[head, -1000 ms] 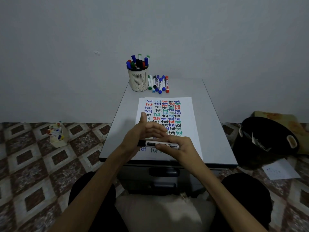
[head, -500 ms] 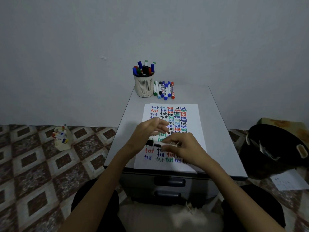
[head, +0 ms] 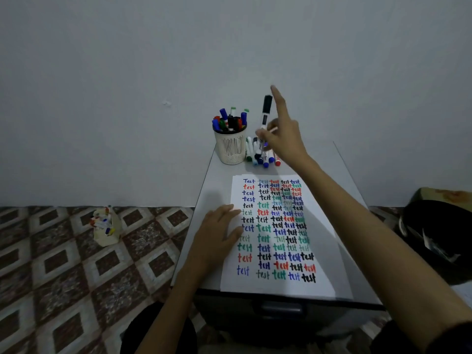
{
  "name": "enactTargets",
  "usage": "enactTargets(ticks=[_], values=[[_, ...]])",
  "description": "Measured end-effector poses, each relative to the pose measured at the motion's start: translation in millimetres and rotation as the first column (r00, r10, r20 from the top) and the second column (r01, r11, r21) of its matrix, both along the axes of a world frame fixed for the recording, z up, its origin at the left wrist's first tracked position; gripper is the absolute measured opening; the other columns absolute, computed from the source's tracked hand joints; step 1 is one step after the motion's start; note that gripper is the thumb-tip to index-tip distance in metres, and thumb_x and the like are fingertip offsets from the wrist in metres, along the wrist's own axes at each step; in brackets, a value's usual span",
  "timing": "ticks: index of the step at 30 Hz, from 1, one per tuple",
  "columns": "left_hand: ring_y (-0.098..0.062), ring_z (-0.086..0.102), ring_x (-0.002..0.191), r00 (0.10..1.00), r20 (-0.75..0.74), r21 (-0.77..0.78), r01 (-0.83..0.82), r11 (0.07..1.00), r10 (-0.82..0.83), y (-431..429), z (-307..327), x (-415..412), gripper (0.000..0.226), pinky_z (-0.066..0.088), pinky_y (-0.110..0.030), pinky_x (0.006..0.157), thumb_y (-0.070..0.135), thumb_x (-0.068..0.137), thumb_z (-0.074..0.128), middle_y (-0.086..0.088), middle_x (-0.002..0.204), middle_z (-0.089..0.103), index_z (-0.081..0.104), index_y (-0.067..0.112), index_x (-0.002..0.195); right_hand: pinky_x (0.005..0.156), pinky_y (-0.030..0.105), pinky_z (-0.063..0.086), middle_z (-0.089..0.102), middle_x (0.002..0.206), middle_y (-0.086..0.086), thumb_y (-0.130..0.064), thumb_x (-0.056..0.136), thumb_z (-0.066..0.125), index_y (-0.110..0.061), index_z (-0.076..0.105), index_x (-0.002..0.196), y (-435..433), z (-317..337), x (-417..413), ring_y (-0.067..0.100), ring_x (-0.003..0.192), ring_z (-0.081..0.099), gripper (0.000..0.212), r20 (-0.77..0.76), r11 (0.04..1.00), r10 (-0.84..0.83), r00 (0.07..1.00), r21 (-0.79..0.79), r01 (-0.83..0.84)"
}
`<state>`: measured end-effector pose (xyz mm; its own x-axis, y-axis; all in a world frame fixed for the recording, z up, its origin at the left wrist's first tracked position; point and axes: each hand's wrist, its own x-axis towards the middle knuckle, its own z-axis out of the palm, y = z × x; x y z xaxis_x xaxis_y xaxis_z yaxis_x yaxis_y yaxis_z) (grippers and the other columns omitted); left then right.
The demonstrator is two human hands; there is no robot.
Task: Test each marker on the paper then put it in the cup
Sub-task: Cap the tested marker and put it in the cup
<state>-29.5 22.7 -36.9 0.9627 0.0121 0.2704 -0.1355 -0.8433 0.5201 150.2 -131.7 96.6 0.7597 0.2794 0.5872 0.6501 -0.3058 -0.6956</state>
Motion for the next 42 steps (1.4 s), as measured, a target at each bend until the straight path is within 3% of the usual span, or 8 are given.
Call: enactTargets(ticks=[3, 7, 20, 25, 32, 35, 38, 42], values=[[0.005, 0.018, 0.124, 1.0, 0.017, -0.029, -0.008, 1.0, 0.009, -1.2, 2.6, -0.5, 0.055, 0.013, -0.027, 0.113, 0.051, 0.089, 0.04, 0.008, 0.145, 0.036, 0.044, 0.024, 0.136, 0.061, 0.025, 0.057, 0.062, 0.064, 0.014, -0.005, 0.086, 0.065, -0.027, 0.02, 0.152, 28.1, 27.6, 27.2, 0.021, 0.055, 0.063, 0.083, 0.151, 0.996, -0.082, 0.985, 0.032, 0.078], [0.005, 0.022, 0.124, 1.0, 0.023, -0.112, -0.014, 0.994, 0.017, 0.7, 2.1, 0.8, 0.054, 0.017, -0.03, 0.114, 0.05, 0.086, 0.045, 0.009, 0.142, 0.04, 0.047, 0.024, 0.133, 0.057, 0.031, 0.054, 0.061, 0.066, 0.006, -0.009, 0.085, 0.064, -0.035, 0.021, 0.138, 56.8, 51.3, 59.3, 0.017, 0.056, 0.059, 0.073, 0.315, 0.968, -0.252, 0.915, 0.078, 0.24], [-0.003, 0.04, 0.126, 0.999, 0.041, -0.221, -0.024, 0.975, 0.034, 5.2, -3.8, 5.0, 0.048, 0.037, -0.035, 0.107, 0.053, 0.083, 0.045, 0.023, 0.129, 0.042, 0.053, 0.029, 0.124, 0.066, 0.034, 0.054, 0.063, 0.078, 0.003, -0.013, 0.087, 0.063, -0.03, 0.028, 0.142, 80.3, 20.8, 91.9, 0.017, 0.068, 0.062, 0.068, 0.364, 0.955, -0.25, 0.897, -0.06, 0.291], [0.0, 0.041, 0.123, 0.998, 0.048, -0.224, -0.026, 0.974, 0.037, 5.2, -3.2, 5.6, 0.045, 0.038, -0.027, 0.103, 0.051, 0.083, 0.045, 0.025, 0.127, 0.042, 0.056, 0.028, 0.12, 0.062, 0.029, 0.051, 0.064, 0.077, 0.0, -0.015, 0.086, 0.062, -0.038, 0.018, 0.134, 80.1, 26.4, 96.4, 0.014, 0.064, 0.062, 0.069, 0.346, 0.955, -0.279, 0.896, 0.004, 0.296], [0.003, 0.042, 0.121, 0.998, 0.045, -0.246, -0.027, 0.969, 0.039, 6.8, -4.8, 6.3, 0.043, 0.039, -0.024, 0.102, 0.051, 0.083, 0.046, 0.024, 0.127, 0.045, 0.059, 0.026, 0.116, 0.06, 0.036, 0.052, 0.065, 0.082, 0.006, -0.019, 0.088, 0.062, -0.024, 0.036, 0.139, 87.4, 3.0, 104.4, 0.023, 0.07, 0.062, 0.057, 0.268, 0.908, -0.2, 0.942, -0.31, 0.281], [0.002, 0.042, 0.122, 0.998, 0.04, -0.265, -0.032, 0.964, 0.044, 6.0, -4.1, 6.4, 0.044, 0.039, -0.025, 0.102, 0.051, 0.083, 0.046, 0.02, 0.128, 0.047, 0.06, 0.025, 0.115, 0.075, 0.041, 0.051, 0.066, 0.09, 0.009, -0.031, 0.096, 0.05, -0.017, 0.055, 0.12, 85.8, -0.1, 105.9, 0.026, 0.084, 0.06, 0.028, 0.241, 0.927, -0.186, 0.953, -0.277, 0.251], [0.001, 0.043, 0.122, 0.998, 0.04, -0.267, -0.031, 0.963, 0.043, 6.5, -4.6, 6.8, 0.043, 0.04, -0.027, 0.102, 0.051, 0.083, 0.045, 0.02, 0.128, 0.048, 0.06, 0.025, 0.114, 0.084, 0.035, 0.038, 0.065, 0.104, 0.012, -0.035, 0.099, 0.044, -0.006, 0.07, 0.095, 83.2, -7.5, 104.0, 0.027, 0.105, 0.051, 0.039, 0.281, 0.899, -0.173, 0.944, -0.347, 0.268], [0.0, 0.044, 0.122, 0.998, 0.046, -0.276, -0.029, 0.961, 0.043, 7.5, -5.5, 6.0, 0.042, 0.042, -0.031, 0.102, 0.051, 0.083, 0.045, 0.016, 0.129, 0.049, 0.06, 0.025, 0.113, 0.099, 0.036, 0.031, 0.056, 0.13, 0.008, -0.039, 0.1, 0.041, -0.015, 0.074, 0.108, 71.3, -13.8, 101.1, 0.022, 0.123, 0.043, 0.042, 0.118, 0.942, -0.144, 0.983, -0.289, 0.173]])
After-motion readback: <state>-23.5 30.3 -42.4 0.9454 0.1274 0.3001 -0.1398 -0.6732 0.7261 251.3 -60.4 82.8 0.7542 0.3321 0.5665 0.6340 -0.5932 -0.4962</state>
